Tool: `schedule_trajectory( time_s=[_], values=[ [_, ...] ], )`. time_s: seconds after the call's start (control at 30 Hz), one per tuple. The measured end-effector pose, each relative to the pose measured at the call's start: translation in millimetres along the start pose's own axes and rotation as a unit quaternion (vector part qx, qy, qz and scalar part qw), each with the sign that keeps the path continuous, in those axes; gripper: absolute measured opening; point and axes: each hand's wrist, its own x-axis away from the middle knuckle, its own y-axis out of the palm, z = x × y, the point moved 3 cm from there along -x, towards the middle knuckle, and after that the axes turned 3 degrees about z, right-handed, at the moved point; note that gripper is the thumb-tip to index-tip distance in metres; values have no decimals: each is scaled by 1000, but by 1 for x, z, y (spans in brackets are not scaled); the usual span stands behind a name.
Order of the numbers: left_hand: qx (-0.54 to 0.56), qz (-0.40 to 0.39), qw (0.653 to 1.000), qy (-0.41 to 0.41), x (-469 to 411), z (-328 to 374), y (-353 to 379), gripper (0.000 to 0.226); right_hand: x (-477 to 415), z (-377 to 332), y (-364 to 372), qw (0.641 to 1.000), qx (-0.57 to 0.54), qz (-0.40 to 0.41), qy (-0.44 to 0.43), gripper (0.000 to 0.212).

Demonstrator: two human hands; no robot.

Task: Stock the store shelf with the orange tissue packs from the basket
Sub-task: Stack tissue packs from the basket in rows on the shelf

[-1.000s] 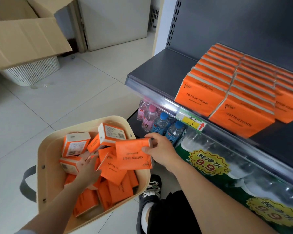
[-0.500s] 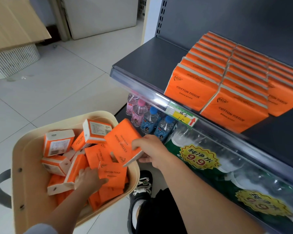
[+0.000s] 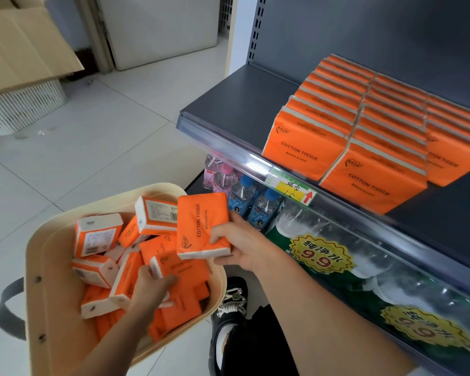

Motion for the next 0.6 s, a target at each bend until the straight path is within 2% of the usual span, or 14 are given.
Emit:
schedule_trajectory(
  time_s=[0.1, 0.2, 0.27, 0.33, 0.4, 0.43, 0.5, 0.6],
  values=[
    [109, 5, 989, 104, 26, 25, -15, 71, 4, -4, 0, 998, -7, 49, -28, 59],
    [163, -19, 974, 158, 54, 49, -22, 65, 13, -5, 2, 996, 29, 72, -45, 56],
    [193, -23, 967, 164, 64, 58, -28, 57, 19, -7, 5, 994, 67, 66, -62, 71],
    [200, -28, 965, 166, 70, 63, -36, 57, 22, -10, 6, 988, 110, 60, -93, 103],
    [191, -36, 966, 172, 78, 67, -43, 62, 29, -14, 5, 985, 131, 37, -107, 124],
    [184, -41, 966, 176, 82, 70, -47, 64, 33, -16, 4, 984, 132, 26, -113, 125],
    [171, -55, 966, 186, 92, 76, -52, 63, 42, -20, 1, 980, 145, 14, -132, 109],
    [155, -72, 960, 220, 111, 90, -56, 54, 56, -27, -1, 966, 181, 39, -178, 90]
  ],
)
